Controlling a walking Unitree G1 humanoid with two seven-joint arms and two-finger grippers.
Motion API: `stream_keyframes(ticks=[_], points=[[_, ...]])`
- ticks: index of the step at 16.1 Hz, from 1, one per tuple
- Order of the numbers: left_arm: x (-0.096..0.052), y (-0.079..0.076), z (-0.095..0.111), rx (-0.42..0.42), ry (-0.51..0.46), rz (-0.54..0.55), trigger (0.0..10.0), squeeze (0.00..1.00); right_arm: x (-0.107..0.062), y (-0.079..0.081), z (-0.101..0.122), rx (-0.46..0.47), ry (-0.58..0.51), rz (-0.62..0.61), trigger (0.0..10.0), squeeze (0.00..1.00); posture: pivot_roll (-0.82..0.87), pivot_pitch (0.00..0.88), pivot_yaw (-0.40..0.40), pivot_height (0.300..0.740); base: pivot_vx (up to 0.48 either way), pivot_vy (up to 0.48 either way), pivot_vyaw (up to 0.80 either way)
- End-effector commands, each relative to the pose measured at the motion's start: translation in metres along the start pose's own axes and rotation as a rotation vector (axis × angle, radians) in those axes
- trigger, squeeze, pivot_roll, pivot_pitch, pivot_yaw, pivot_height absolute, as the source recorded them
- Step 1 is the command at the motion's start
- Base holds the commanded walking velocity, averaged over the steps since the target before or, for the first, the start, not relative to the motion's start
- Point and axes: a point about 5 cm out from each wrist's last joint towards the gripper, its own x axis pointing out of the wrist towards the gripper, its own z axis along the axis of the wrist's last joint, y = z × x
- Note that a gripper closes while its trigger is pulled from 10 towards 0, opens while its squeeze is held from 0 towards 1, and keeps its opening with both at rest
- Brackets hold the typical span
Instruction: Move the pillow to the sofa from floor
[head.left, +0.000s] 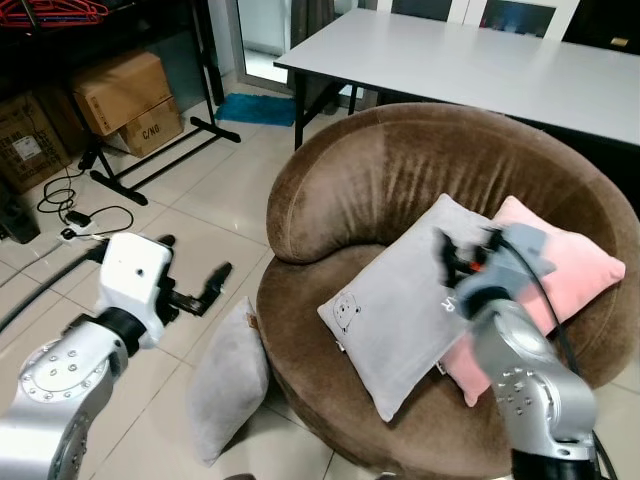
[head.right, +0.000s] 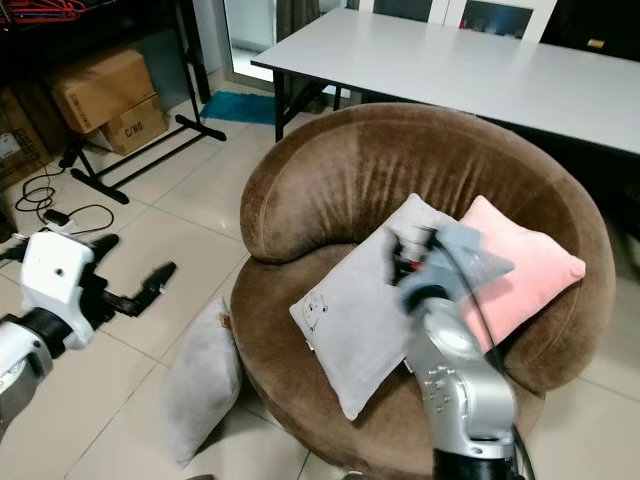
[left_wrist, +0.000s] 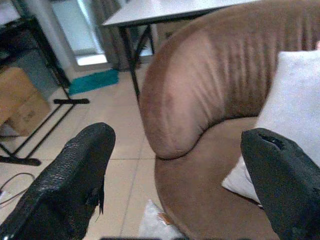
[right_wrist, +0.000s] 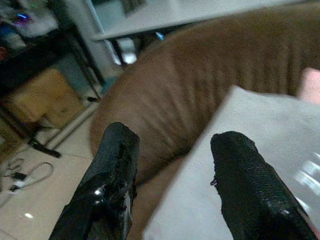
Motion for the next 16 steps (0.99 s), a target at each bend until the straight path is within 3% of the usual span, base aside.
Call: stream_keyframes(ticks=[1, 3, 5, 8, 11, 16], points=[[-0.001, 0.002, 0.001, 0.002, -0.009, 0.027, 10.0, 0.00, -0.003, 0.002, 0.002, -0.001, -0.005, 0.008, 10.0, 0.00, 0.03, 0.000, -0.019, 0.740, 0.000, 0.375, 0.00], [0.001, -0.001, 0.003, 0.009, -0.020, 0.028, 10.0, 0.00, -0.005, 0.004, -0.003, -0.021, 0.024, 0.018, 10.0, 0.00, 0.04, 0.000, -0.017, 0.740, 0.000, 0.382, 0.00], [0.003, 0.000, 0.003, 0.015, -0.023, 0.051, 10.0, 0.00, -0.006, 0.006, 0.001, -0.126, 0.034, 0.035, 10.0, 0.00, 0.04, 0.000, -0.021, 0.740, 0.000, 0.379, 0.00], [0.005, 0.001, 0.001, 0.039, -0.015, 0.056, 10.0, 0.00, -0.002, 0.009, 0.003, -0.172, 0.033, 0.057, 10.0, 0.00, 0.04, 0.000, -0.027, 0.740, 0.000, 0.379, 0.00], [0.005, 0.004, 0.001, 0.026, -0.019, 0.073, 10.0, 0.00, -0.003, 0.012, 0.003, -0.107, 0.037, 0.080, 10.0, 0.00, 0.04, 0.000, -0.027, 0.740, 0.000, 0.377, 0.00], [0.007, 0.006, 0.000, 0.032, -0.019, 0.078, 10.0, 0.00, -0.002, 0.016, 0.001, -0.130, 0.051, 0.102, 10.0, 0.00, 0.04, 0.000, -0.032, 0.740, 0.000, 0.381, 0.00]])
